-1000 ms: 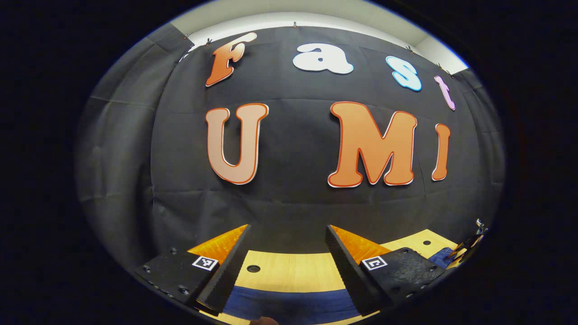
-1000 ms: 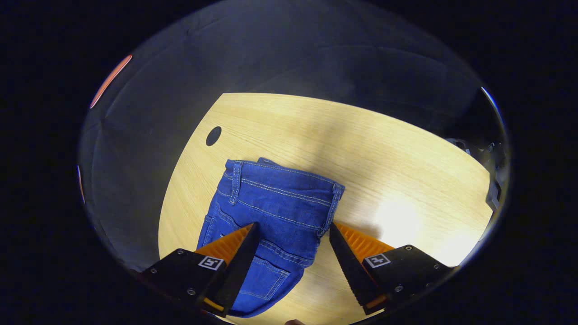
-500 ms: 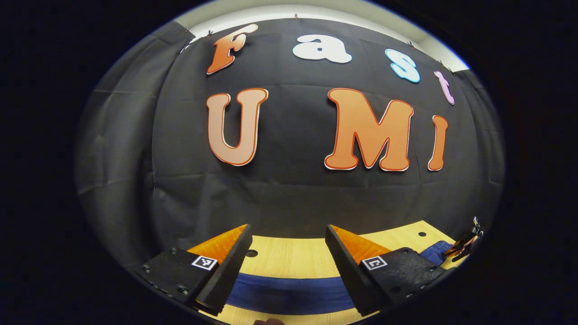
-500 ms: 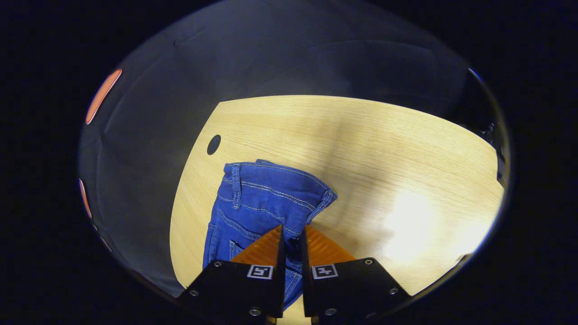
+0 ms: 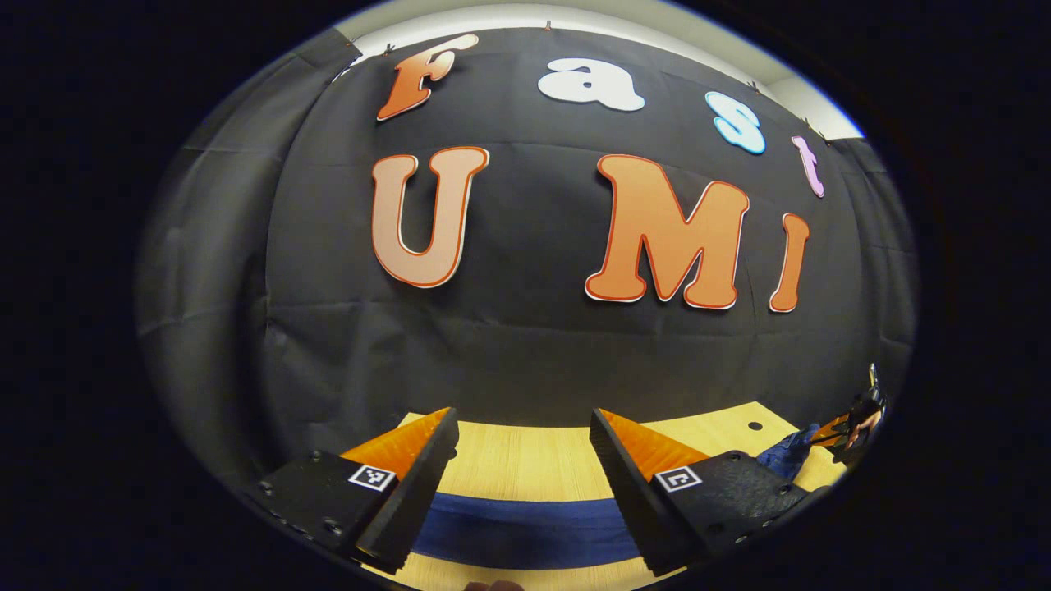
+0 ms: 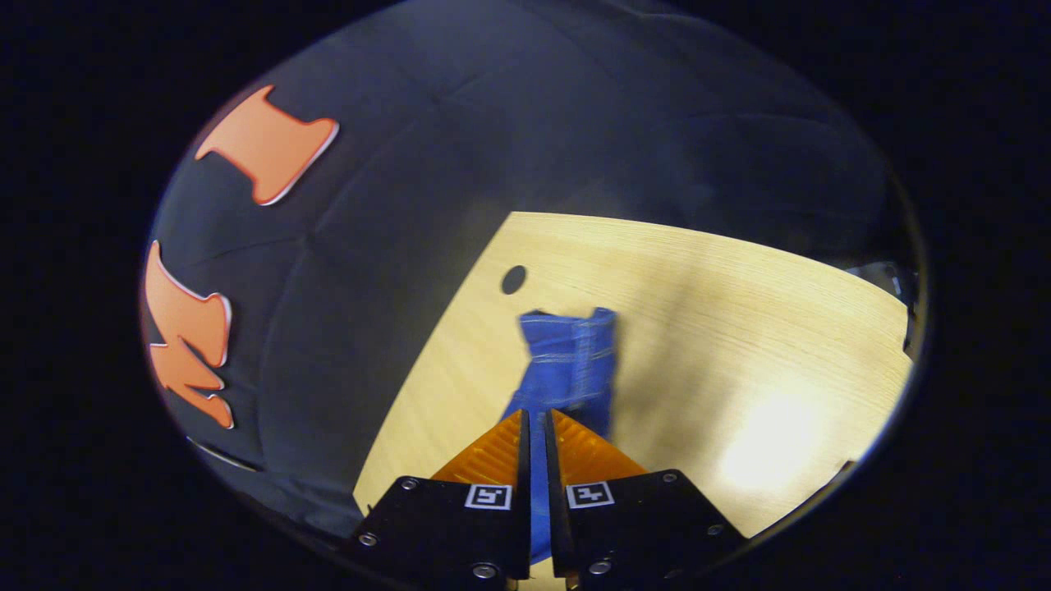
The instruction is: Grasp the waist and the cuffs of the jeans and fold them to make the two legs overlap; first hold the waist and fold one-third of the jeans toward the cuffs, then hold the cuffs and fold the remaining one-third in the same direction to finish folding.
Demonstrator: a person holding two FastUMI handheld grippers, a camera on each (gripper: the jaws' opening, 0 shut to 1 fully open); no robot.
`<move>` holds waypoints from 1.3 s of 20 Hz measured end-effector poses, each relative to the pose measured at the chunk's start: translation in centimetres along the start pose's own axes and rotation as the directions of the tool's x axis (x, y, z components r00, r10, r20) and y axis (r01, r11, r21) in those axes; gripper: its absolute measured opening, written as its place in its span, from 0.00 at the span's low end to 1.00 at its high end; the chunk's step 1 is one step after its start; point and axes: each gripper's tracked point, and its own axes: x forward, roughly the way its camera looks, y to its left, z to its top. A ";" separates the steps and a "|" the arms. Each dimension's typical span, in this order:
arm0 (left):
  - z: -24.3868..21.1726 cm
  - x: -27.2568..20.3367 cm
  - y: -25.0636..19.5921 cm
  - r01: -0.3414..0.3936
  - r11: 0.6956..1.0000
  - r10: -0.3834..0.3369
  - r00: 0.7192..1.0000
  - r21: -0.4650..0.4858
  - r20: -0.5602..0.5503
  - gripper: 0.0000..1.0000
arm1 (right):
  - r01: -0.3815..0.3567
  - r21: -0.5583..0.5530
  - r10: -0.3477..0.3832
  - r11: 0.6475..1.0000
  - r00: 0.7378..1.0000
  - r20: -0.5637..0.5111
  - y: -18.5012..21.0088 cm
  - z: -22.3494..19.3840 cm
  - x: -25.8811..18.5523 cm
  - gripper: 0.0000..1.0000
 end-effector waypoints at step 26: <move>-2.8 0.2 -3.2 -0.007 0.996 0.016 0.995 0.093 -0.101 0.98 | 0.011 0.406 0.044 0.914 0.991 -0.126 -8.9 -1.8 8.2 0.90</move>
